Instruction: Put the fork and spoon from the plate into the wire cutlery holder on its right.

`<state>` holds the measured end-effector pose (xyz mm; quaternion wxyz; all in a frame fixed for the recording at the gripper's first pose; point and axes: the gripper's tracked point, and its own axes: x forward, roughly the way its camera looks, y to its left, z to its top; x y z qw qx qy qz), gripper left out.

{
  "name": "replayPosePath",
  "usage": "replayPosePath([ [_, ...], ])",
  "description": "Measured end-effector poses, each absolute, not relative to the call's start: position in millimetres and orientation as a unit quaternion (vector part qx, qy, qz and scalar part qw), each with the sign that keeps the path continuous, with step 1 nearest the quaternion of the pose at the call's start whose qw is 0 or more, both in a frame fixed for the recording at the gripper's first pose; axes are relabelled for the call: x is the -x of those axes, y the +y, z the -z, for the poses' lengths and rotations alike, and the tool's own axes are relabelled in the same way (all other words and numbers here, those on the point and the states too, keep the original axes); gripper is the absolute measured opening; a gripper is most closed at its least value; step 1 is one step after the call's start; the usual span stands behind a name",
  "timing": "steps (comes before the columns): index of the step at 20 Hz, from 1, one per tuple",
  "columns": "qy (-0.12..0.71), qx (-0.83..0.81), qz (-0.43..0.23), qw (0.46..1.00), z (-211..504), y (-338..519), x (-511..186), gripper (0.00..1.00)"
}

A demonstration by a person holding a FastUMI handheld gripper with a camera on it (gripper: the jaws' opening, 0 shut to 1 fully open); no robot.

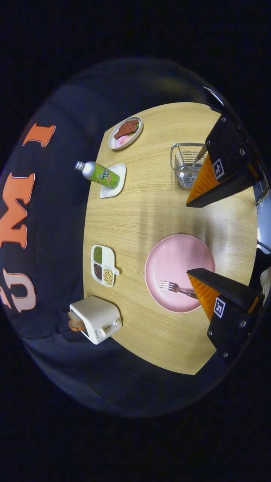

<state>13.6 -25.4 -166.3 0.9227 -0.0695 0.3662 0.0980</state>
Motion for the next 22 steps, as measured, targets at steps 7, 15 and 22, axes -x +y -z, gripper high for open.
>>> replayPosePath([
  [7,0.335,0.05,-0.088,0.937,204,30,-11,0.98],
  [15,0.314,0.063,-0.084,0.943,244,69,-15,0.98],
  [22,0.328,0.081,-0.092,0.937,270,84,-13,0.65],
])
